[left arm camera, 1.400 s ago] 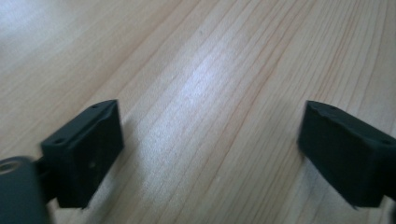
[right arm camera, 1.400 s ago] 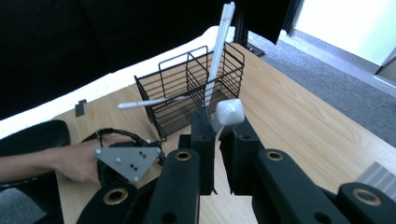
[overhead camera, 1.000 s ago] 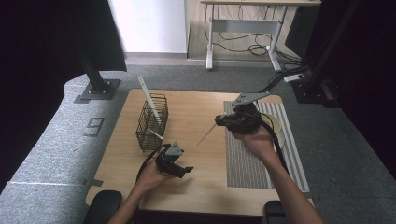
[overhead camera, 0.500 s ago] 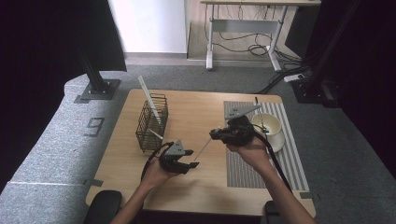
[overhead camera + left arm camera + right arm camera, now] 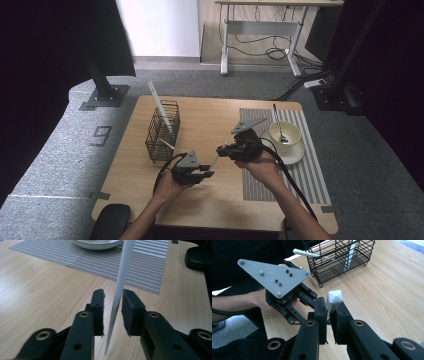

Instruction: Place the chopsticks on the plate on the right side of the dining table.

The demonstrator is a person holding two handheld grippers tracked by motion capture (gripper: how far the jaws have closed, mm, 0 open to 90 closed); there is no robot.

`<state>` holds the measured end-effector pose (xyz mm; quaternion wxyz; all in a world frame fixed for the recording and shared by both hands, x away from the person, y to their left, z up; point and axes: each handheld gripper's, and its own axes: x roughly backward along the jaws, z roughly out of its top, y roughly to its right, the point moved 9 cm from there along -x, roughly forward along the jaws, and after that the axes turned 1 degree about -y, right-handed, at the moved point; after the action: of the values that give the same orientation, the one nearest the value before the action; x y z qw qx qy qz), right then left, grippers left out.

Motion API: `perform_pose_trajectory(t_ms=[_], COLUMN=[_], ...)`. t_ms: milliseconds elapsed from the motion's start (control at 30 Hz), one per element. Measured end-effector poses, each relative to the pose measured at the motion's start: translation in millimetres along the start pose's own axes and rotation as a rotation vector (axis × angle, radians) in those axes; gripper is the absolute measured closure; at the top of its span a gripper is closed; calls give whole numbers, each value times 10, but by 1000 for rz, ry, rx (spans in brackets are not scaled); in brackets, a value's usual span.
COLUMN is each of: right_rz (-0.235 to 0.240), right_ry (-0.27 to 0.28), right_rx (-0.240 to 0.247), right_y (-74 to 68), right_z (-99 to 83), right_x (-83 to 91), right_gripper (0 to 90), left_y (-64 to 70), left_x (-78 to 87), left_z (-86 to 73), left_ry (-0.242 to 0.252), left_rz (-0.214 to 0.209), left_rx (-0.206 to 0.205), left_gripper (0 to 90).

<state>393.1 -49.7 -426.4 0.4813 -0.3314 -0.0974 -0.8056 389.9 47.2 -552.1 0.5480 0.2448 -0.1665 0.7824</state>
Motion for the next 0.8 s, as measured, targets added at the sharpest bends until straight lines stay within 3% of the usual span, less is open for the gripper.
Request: perform_pose_trajectory(t_ms=[133,267,333,367,433,467,500,567,700,800], right_rz=[4,12,15,-22,-42,-62,-127,-152,-292,-322], right_ry=[1,11,18,25,25,29,36,36,21,15], right_rx=[-5,-15,-20,-2,4,8,16,22,69,75], right_y=[-3,2,4,26,39,55,103,121,217,241], right_z=[3,14,22,33,35,38,45,44,27,18], right_x=[-11,-21,-26,-32,-36,-41,-55,-63,-121,-128], right_gripper=[824,824,819,738,695,628,491,444,294,274], left_y=[16,39,55,55,53,55,58,65,89,89], left_x=[5,11,11,14,15,14,8,-1,-17,-16], left_z=[12,11,18,15,10,6,-1,-9,-25,-27], left_ry=[10,8,15,12,5,-1,-13,-26,-46,-48], left_rz=[-5,-9,-23,-29,-28,-28,-27,-30,-38,-37], left_rx=[-12,-42,-34,-24,-28,-29,-23,-22,-24,-24], left_gripper=[837,853,858,859,859,859,859,859,859,859])
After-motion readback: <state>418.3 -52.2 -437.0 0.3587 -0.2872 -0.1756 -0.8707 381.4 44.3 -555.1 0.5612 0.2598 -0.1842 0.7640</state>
